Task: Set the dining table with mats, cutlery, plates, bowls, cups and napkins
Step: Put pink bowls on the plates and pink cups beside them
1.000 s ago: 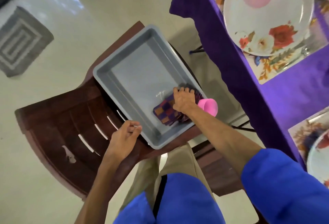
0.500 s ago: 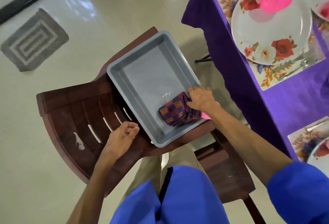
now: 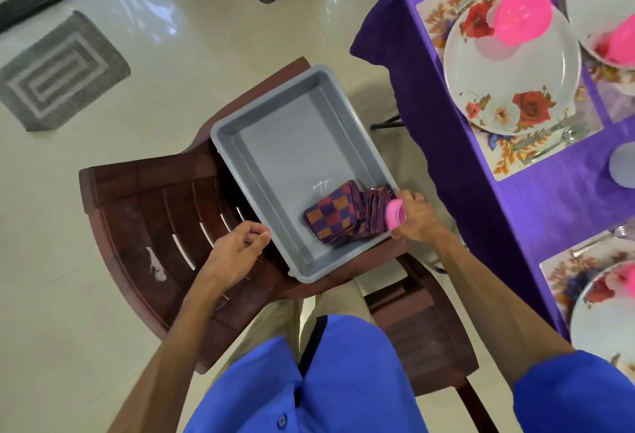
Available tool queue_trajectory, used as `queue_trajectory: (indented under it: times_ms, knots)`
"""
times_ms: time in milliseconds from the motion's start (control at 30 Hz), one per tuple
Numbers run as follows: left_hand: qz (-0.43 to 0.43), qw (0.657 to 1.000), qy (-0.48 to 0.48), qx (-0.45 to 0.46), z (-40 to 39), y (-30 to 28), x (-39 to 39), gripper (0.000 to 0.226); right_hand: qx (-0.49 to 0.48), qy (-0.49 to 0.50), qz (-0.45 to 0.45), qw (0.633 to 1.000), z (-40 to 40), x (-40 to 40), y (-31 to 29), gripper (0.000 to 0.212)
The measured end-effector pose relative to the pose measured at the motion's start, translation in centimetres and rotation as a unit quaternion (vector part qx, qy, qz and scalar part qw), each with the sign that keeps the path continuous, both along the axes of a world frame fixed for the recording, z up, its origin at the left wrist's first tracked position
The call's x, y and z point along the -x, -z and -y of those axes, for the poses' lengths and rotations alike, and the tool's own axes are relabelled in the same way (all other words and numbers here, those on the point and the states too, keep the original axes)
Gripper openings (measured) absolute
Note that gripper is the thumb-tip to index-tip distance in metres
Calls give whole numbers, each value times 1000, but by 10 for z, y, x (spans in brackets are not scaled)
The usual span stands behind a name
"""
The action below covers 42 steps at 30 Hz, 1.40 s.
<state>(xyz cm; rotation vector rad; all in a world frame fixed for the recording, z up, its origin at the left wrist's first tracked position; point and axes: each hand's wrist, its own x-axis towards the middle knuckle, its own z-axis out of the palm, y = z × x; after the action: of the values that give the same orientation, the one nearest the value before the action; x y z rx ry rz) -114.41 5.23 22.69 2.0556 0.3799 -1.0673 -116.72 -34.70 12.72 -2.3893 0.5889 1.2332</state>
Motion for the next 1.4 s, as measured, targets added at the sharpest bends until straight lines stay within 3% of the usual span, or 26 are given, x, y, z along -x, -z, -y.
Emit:
queue_trajectory:
  times_ms: [133, 367, 467, 567, 700, 767, 833, 967, 1033, 1133, 1200, 1300, 1400]
  knots:
    - [6, 1000, 7, 8, -8, -3, -2, 13, -13, 88, 39, 995, -2, 9, 5, 93]
    - [5, 1000, 8, 5, -18, -11, -2, 11, -6, 302, 72, 951, -17, 22, -10, 90]
    - [14, 1000, 3, 2, -21, -12, -2, 10, -14, 348, 123, 929, -8, 18, -43, 88]
    - [31, 999, -13, 22, -18, -23, -4, 11, -91, 384, 172, 902, 14, 14, -86, 91]
    - [75, 991, -34, 105, -6, -56, -7, 15, -223, 396, 197, 869, 4, 10, -160, 126]
    - [113, 983, -13, 147, -5, -79, -4, 19, -243, 357, 256, 865, -27, 15, -196, 111]
    - [153, 974, 19, 167, 1, -95, -7, 25, -265, 359, 319, 836, -61, 14, -220, 98]
    - [229, 945, 11, 235, -10, -140, -1, 29, -398, 427, 425, 692, -153, 32, -270, 90]
    - [249, 928, 8, 276, -37, -165, 11, 28, -422, 416, 468, 656, -213, 49, -291, 91]
    - [234, 920, 19, 313, -87, -191, 36, 35, -405, 379, 486, 676, -299, 65, -304, 83]
    - [187, 921, -36, 340, -135, -204, 52, 47, -376, 318, 471, 732, -352, 72, -307, 75]
    - [121, 923, -94, 353, -207, -220, 63, 59, -305, 150, 461, 820, -415, 73, -313, 80]
    - [142, 931, -116, 317, -269, -228, 62, 64, -276, 10, 457, 845, -478, 68, -324, 84]
